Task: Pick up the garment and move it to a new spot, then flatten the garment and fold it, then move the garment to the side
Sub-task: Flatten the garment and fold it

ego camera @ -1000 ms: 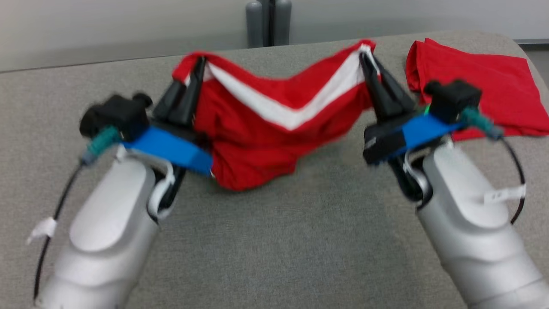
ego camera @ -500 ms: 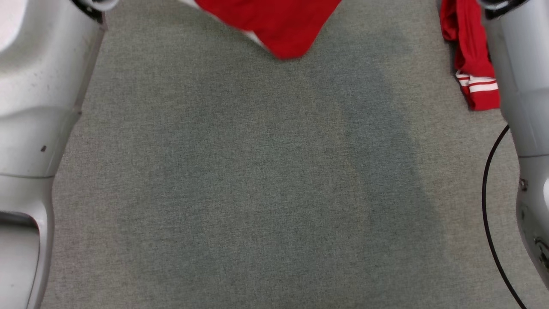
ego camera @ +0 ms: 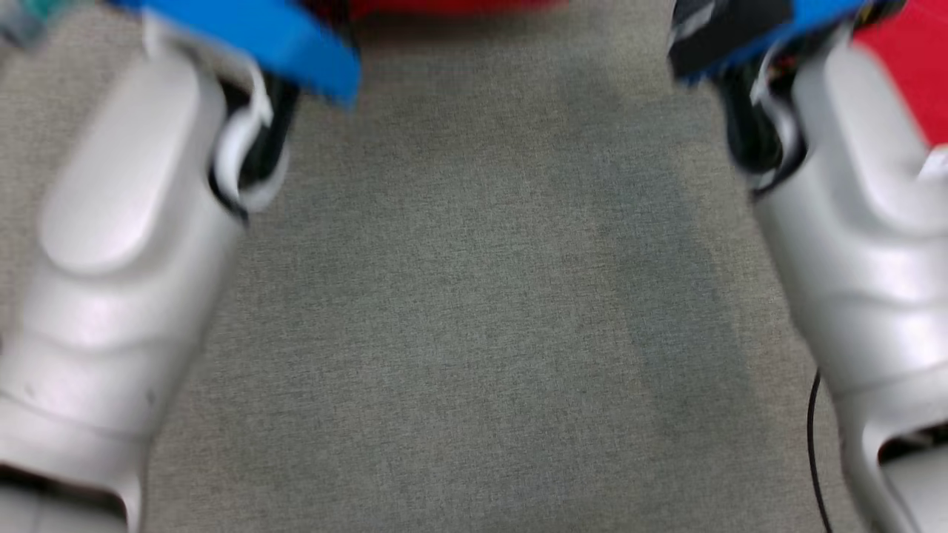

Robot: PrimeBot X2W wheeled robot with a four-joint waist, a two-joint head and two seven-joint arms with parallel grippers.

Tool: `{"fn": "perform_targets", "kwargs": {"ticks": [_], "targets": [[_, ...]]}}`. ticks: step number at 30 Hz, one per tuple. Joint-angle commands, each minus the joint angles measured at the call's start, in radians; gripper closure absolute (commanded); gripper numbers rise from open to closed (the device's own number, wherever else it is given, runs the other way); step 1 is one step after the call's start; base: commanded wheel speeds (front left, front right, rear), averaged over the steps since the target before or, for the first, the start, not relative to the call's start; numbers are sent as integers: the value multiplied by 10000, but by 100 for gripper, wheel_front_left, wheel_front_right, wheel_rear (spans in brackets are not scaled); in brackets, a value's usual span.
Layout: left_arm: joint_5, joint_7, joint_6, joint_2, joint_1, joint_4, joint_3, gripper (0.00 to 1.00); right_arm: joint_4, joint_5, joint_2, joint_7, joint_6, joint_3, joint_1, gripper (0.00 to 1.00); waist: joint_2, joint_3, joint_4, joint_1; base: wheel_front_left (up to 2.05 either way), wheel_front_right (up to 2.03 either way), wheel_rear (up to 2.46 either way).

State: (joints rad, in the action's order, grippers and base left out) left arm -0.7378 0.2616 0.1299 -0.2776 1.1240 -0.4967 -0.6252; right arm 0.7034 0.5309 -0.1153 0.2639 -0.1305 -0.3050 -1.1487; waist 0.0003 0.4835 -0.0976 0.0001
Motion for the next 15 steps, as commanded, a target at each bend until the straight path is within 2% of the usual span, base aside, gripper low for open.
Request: {"fn": "perform_targets", "kwargs": {"ticks": [1, 5, 6, 8, 15], "targets": [[113, 40, 10, 1, -692, 274, 147, 100, -177, 81, -134, 2, -3, -55, 685, 100, -3, -123, -9, -1, 0, 0, 0], [385, 42, 10, 77, -2898, 1004, 702, 100, -813, 303, -238, 2, -5, -300, 2463, 100, -3, -524, -10, -1, 0, 0, 0], [385, 42, 10, 77, -2898, 1004, 702, 100, -813, 303, -238, 2, -5, -300, 2463, 100, -3, -524, -10, -1, 0, 0, 0], [560, 41, 10, 248, -4460, 1512, 1026, 100, -1321, 415, -416, 2, -5, -501, 3833, 100, -3, -871, 11, -1, 0, 0, 0], [994, 42, 10, 331, -7155, 2081, 1138, 100, -2314, 654, -838, 2, -5, -747, 6235, 100, -3, -1759, 64, -1, 0, 0, 0]]}}
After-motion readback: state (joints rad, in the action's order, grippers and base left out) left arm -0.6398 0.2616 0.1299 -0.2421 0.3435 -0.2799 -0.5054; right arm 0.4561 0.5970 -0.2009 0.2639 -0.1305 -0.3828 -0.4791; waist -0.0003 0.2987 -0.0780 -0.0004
